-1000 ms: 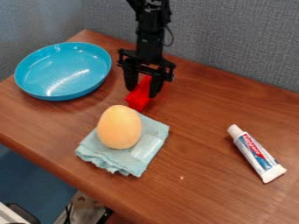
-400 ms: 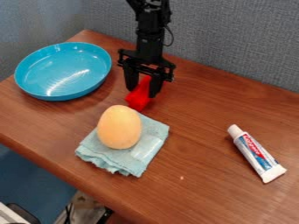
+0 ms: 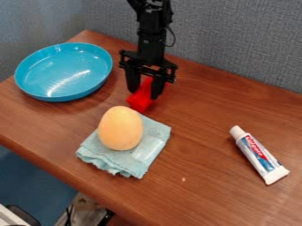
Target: Put the red object on the blue plate
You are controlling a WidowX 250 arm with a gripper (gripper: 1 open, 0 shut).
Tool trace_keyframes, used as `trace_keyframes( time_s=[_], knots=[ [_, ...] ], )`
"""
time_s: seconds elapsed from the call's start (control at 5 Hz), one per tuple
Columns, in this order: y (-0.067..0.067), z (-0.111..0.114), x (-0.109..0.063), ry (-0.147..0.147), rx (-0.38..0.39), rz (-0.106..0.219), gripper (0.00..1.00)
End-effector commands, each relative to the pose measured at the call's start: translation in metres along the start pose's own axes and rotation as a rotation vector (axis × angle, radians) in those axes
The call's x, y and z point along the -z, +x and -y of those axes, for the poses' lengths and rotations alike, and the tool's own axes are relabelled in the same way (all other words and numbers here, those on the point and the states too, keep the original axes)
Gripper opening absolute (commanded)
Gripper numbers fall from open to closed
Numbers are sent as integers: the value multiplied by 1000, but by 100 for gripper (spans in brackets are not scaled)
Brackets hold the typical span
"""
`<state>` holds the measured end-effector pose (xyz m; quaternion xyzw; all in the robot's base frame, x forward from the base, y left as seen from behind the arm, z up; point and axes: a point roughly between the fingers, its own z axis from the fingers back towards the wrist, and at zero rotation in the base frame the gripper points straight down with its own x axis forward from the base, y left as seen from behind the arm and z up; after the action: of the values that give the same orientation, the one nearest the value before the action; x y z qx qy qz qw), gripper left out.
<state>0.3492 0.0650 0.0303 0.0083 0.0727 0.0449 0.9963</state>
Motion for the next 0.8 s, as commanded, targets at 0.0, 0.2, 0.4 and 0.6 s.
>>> trace_keyframes(
  time_s=[0.0, 0.2, 0.4, 0.6],
  knots=[
    [-1, -8, -21, -5, -19, 58, 0],
    [-2, -9, -23, -10, -21, 62, 0],
    [-3, -10, -25, -19, -25, 66, 0],
    [-4, -11, -27, -27, -30, 70, 0]
  ],
)
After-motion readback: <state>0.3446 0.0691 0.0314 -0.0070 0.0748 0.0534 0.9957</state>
